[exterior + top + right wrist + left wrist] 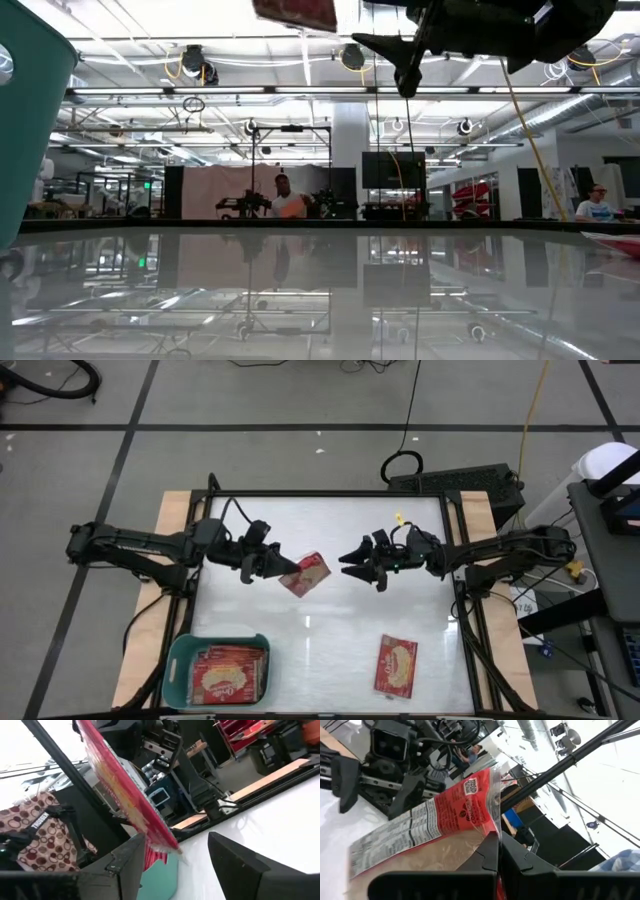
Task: Sort popcorn bags into baskets
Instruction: Put the red popcorn bag into the green bin
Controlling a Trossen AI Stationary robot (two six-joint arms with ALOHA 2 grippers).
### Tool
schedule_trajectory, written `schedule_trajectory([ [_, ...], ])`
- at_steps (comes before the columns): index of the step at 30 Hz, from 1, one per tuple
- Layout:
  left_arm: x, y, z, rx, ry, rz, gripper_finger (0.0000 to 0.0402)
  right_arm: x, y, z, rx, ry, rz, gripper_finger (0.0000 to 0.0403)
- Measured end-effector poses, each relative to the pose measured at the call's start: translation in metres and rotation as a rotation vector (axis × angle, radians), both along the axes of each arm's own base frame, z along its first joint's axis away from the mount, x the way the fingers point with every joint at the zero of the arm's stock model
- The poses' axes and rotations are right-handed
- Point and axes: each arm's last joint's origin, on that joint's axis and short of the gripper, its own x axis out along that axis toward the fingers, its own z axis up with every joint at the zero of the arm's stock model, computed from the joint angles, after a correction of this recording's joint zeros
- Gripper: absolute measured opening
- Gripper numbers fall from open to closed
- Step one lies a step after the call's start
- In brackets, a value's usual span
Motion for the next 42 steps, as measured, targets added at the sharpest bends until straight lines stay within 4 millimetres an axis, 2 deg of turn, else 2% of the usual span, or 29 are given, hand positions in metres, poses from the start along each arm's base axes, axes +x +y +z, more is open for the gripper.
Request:
schedule_trajectory([
  [6, 0.0, 0.0, 0.0, 0.001, -0.001, 0.0, 0.0003, 0.009, 0.003, -0.002, -0.046, -0.034, 0.009, 0.021],
  [15, 0.0, 0.0, 0.0, 0.017, -0.001, 0.002, 0.0004, 0.033, 0.008, 0.001, -0.111, -0.047, 0.073, 0.02],
  [19, 0.0, 0.001, 0.0, 0.029, -0.004, 0.007, 0.0005, 0.041, 0.01, -0.003, -0.084, -0.027, 0.121, 0.0149],
  [25, 0.0, 0.004, 0.0, 0.059, -0.012, 0.021, 0.0005, 0.042, 0.011, 0.002, -0.065, -0.051, 0.194, 0.0023],
  [27, 0.001, 0.006, -0.001, 0.062, -0.006, 0.029, 0.0005, 0.041, 0.013, 0.003, -0.034, -0.043, 0.232, 0.001],
  [30, 0.001, 0.009, -0.001, 0.066, -0.001, 0.039, 0.0008, 0.041, 0.014, 0.003, 0.056, -0.017, 0.259, 0.0016],
  [34, 0.001, 0.011, -0.002, 0.093, -0.006, 0.046, 0.0043, 0.041, 0.016, 0.002, 0.161, 0.022, 0.31, 0.0007],
  [42, -0.001, 0.023, -0.007, 0.03, 0.08, 0.018, 0.0167, 0.032, 0.011, 0.001, 0.371, 0.204, 0.417, 0.0003],
])
